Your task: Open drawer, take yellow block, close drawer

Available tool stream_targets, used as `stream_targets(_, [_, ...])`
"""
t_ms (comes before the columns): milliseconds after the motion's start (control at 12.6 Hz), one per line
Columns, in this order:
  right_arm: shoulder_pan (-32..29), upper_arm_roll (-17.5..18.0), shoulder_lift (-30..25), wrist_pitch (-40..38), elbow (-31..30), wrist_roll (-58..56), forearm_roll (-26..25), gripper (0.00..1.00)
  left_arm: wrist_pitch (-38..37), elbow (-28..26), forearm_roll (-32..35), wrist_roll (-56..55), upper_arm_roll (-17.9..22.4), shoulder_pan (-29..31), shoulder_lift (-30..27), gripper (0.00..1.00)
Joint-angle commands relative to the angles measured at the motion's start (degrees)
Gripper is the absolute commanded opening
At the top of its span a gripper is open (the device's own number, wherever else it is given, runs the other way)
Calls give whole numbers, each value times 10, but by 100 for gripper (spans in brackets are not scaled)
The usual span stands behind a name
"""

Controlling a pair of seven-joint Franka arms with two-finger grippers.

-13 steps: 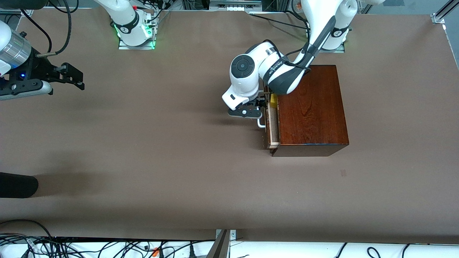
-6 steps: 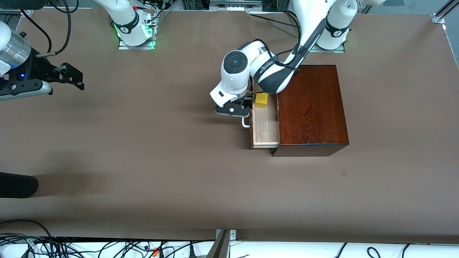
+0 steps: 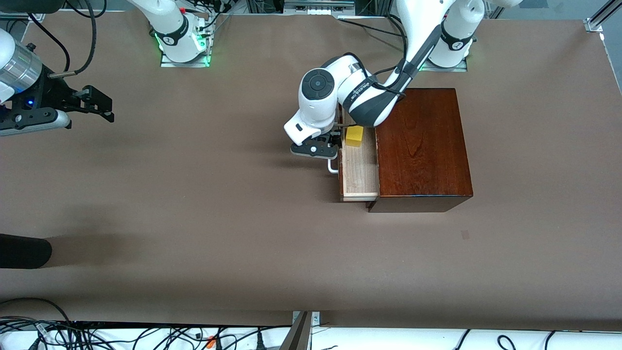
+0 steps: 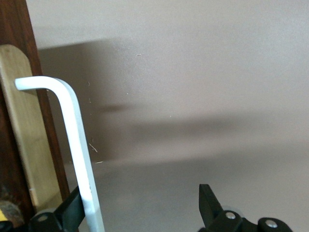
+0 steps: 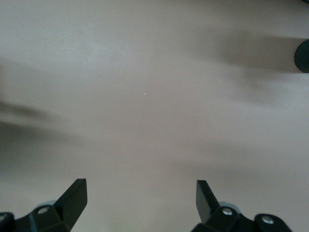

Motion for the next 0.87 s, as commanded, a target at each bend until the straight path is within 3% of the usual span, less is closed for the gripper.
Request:
stream_targets(0, [-1, -1, 5, -4, 12, -1, 5, 100, -70, 75, 43, 9, 1, -21, 20, 100])
stream_targets(238, [1, -1, 5, -1, 15, 5, 5, 100, -118, 96, 56, 9, 0, -25, 13, 100])
stream_targets(556, [5, 3, 24, 5, 14, 1, 14, 100, -258, 193, 53, 65, 6, -9, -12, 100])
stream_targets(795, [9, 5, 38, 6, 14, -4, 61, 100, -324, 209, 33, 156, 0, 84, -60, 100])
